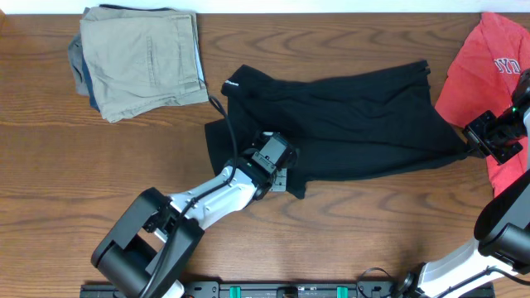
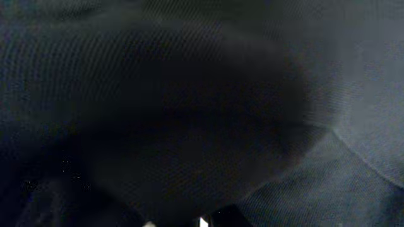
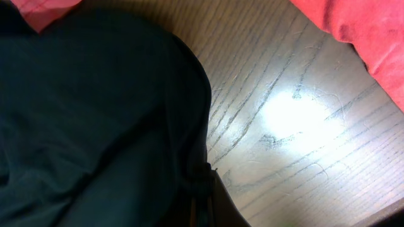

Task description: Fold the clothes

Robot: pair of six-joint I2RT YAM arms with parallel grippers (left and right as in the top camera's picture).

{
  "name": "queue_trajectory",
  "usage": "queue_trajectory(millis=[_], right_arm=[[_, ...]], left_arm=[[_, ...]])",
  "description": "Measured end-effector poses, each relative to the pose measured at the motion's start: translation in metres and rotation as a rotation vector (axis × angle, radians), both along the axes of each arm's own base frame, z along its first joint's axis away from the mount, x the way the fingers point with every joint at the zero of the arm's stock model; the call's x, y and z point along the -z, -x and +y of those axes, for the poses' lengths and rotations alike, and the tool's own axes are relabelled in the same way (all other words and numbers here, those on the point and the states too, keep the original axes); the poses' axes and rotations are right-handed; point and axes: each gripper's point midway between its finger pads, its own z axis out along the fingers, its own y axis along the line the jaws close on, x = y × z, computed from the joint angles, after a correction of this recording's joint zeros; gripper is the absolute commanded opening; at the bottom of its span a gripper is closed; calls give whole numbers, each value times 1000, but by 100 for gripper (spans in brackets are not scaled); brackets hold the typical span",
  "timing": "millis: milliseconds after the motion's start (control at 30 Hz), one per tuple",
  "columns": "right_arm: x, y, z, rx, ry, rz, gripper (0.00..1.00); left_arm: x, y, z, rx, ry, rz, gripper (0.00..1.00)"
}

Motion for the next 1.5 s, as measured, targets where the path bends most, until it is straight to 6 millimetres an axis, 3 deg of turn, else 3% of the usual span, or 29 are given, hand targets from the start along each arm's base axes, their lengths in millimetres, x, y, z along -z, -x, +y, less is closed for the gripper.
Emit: queue_trajectory(millis=[167,233,433,567,600,633,700,833,1167,1500], right_arm=[[0,0,0,0,-1,1,1],[0,1,1,0,-3,2,1],[0,6,3,0,-13,22,1],[0,12,7,0,-28,49,1],[-1,14,8,0,-31,55,1],[-1,15,8,0,-35,61,1],[-1,17,9,0,-39,69,1],[-1,19,10,0,-41,76,1],[-1,22,11,-1,-43,88,1],[-1,22,11,-1,-44,89,1]], left_arm=[[-8,34,29,1,-107,128,6],[-24,45,38,2,-128,156,6],[-99,65,40,21,-27,132,6],[-115,95,47,42,13,206,6],[-115,100,48,43,15,227,7],[-114,105,50,45,13,254,15],[-113,113,52,48,5,290,48],[-105,120,53,46,1,329,75],[-45,148,70,0,-121,536,77],[-24,151,39,89,-53,521,77]])
